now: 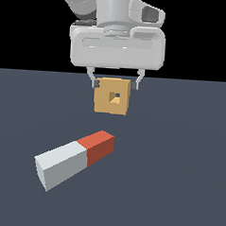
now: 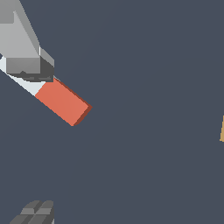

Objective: Insert the peg into the horizontal hole in a box.

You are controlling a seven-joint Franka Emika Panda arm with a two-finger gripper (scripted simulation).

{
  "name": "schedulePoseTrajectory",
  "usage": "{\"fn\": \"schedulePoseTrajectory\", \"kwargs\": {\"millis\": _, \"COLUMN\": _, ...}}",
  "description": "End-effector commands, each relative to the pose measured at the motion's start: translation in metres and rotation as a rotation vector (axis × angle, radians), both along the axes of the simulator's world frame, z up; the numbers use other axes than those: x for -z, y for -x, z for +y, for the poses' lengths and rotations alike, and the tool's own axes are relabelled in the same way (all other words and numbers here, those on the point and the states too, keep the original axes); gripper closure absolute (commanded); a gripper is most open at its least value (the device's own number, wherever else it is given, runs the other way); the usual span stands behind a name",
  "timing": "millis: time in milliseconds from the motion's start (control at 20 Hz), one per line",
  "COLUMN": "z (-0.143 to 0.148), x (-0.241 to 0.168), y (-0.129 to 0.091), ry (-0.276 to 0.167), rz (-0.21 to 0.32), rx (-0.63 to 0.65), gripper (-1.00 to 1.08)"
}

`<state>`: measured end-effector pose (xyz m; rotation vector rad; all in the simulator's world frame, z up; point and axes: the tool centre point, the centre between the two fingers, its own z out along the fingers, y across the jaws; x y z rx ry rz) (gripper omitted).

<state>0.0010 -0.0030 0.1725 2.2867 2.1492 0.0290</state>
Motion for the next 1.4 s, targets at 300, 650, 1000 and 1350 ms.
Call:
{"fn": "schedulePoseTrajectory", "kwargs": {"millis": 300, "z": -0.008, "x": 0.006, "y": 0.004, "ry": 0.0, "rz": 0.001, "rx": 0.04, "gripper": -0.92}}
{"fn": "schedulePoseTrajectory", "kwargs": {"millis": 650, "z": -0.036, "x": 0.027, "y": 0.019, "ry": 0.002, "rz": 0.005, "rx": 0.187, "gripper": -0.92}}
{"fn": "schedulePoseTrajectory", "kwargs": {"millis": 1000, "z": -0.076, "x": 0.062, "y": 0.055, "ry": 0.004, "rz": 0.011, "rx": 0.428, "gripper": -0.92}}
{"fn": "schedulePoseTrajectory", "kwargs": {"millis": 1350, "z": -0.098, "x": 0.089, "y": 0.087, "ry": 0.006, "rz": 0.016, "rx": 0.606, "gripper": -0.92}}
